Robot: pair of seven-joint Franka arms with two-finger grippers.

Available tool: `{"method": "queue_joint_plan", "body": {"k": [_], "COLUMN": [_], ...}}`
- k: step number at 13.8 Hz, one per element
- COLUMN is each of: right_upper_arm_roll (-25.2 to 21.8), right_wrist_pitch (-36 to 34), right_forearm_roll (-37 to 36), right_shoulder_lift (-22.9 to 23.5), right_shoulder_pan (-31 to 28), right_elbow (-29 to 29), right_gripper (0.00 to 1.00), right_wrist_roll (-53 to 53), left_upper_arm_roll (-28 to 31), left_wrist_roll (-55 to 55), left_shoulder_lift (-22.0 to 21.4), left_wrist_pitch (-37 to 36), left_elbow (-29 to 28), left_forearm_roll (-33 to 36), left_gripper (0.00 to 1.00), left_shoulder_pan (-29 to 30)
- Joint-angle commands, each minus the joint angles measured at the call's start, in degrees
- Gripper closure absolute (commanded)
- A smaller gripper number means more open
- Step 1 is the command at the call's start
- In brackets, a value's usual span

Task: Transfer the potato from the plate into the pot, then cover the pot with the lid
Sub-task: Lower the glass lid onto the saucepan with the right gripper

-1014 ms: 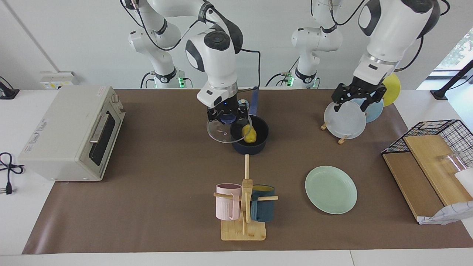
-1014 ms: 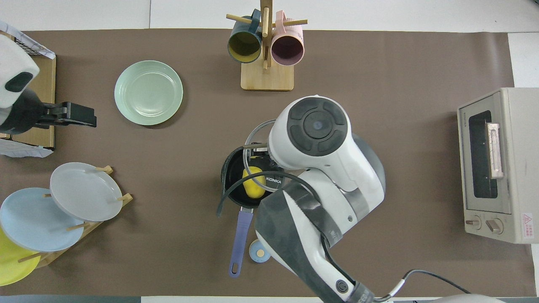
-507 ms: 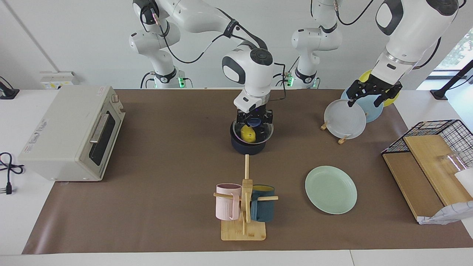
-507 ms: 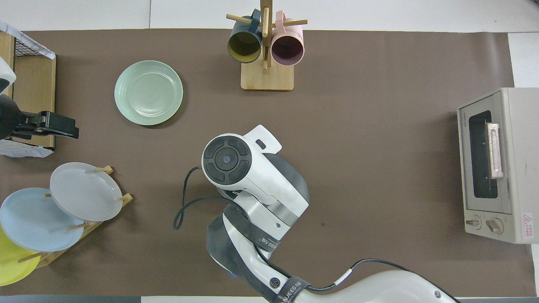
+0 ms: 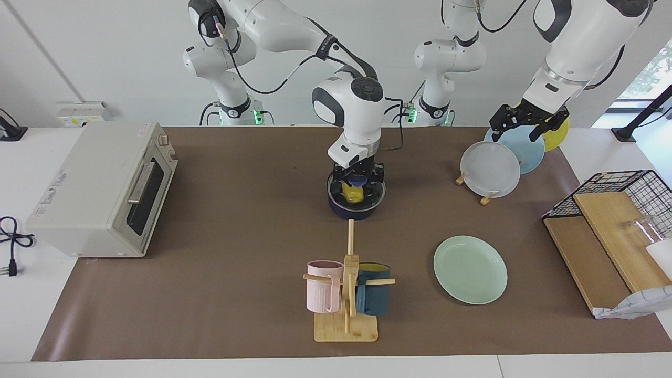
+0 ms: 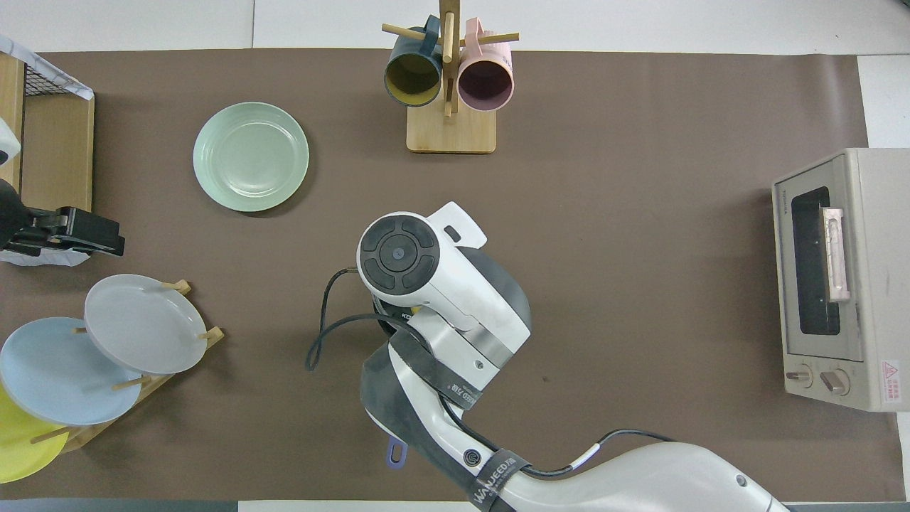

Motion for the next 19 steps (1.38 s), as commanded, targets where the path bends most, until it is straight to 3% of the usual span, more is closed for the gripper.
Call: {"method": "queue_joint_plan", "body": {"k": [1,19], "right_upper_arm_roll": [0.7,0.8], "right_wrist_pitch": [-1.2,-3.8], "right_forearm_roll": [-0.5,0.7], "right_shoulder_lift": [-0.2,-1.0], "right_shoulder_pan": [-0.9,0.8], "right_elbow": [-0.5,-1.6], "right_gripper": [1.0,1.0], "right_wrist_roll": [0.3,1.8], "left_upper_arm_roll": [-1.8,-1.2], "left_wrist_roll": [2.1,1.7], "left_shoulder_lift": [-0.5,0.8], "left_wrist_pitch": [-1.7,-2.2], "left_elbow": [0.6,2.6], "left_forearm_roll": [1.0,-1.1], "left_gripper": [0.0,0.0], "left_shoulder_pan": [2.6,2.0]}}
